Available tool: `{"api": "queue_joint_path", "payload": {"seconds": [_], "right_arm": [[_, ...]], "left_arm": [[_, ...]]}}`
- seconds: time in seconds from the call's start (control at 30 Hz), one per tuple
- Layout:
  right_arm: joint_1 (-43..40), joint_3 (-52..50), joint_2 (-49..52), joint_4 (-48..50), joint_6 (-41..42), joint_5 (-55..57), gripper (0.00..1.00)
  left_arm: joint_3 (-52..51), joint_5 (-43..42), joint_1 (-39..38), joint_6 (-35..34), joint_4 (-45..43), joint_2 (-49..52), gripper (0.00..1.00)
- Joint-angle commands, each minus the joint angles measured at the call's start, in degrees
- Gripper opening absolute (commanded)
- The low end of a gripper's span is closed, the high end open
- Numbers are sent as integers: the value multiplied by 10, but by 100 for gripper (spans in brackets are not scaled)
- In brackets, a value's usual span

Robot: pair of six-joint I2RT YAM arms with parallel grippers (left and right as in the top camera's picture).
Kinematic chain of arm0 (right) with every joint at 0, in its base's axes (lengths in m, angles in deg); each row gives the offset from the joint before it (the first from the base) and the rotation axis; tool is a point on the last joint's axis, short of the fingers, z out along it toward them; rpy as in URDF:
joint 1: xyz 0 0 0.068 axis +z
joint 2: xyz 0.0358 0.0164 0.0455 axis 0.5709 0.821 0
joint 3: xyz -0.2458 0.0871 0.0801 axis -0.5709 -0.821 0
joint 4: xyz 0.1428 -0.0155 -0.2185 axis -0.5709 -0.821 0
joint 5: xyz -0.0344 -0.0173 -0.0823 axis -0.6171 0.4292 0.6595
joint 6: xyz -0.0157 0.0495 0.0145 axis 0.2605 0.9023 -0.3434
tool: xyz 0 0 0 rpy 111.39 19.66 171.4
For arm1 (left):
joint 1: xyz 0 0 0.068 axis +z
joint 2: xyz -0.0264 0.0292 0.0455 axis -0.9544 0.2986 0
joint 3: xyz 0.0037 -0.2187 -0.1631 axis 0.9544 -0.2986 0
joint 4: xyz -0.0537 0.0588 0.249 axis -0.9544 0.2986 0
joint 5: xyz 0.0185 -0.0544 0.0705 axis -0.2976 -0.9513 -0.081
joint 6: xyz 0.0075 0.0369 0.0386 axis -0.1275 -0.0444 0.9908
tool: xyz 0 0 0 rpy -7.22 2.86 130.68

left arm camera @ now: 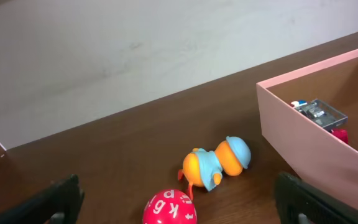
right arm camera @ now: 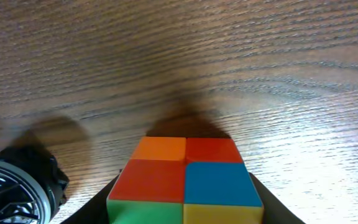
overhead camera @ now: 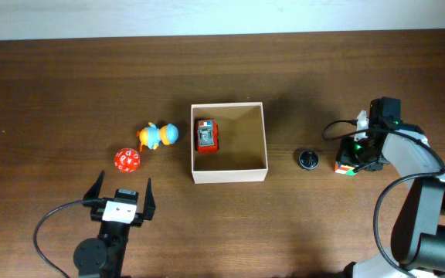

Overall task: Pack container
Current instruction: 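Lift the puzzle cube and carry it over the box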

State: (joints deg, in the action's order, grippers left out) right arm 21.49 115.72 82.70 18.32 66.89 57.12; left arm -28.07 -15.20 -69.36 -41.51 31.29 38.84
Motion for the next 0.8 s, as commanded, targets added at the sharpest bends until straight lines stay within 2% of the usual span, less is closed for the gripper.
{"api": "queue_joint_path", "payload": {"seconds": [0.0,0.2,0.4,0.6,0.77], "right_arm": [[-2,16,5,-2,0,-20,46],[-2,65,5,-25,0,-69,46],[-2,168,4,-79,-1,-145,46],[-2,299,4,-133,-16,-309,46],[-1,377,4,-139,-16,-495,46]], "left_arm": [[-4,2,-3,7,1,-4,99],[-4,2,-3,7,1,-4,99],[-4,2,-3,7,1,-4,99],[-4,2,-3,7,1,-4,99],[-4,2,-3,7,1,-4,99]]}}
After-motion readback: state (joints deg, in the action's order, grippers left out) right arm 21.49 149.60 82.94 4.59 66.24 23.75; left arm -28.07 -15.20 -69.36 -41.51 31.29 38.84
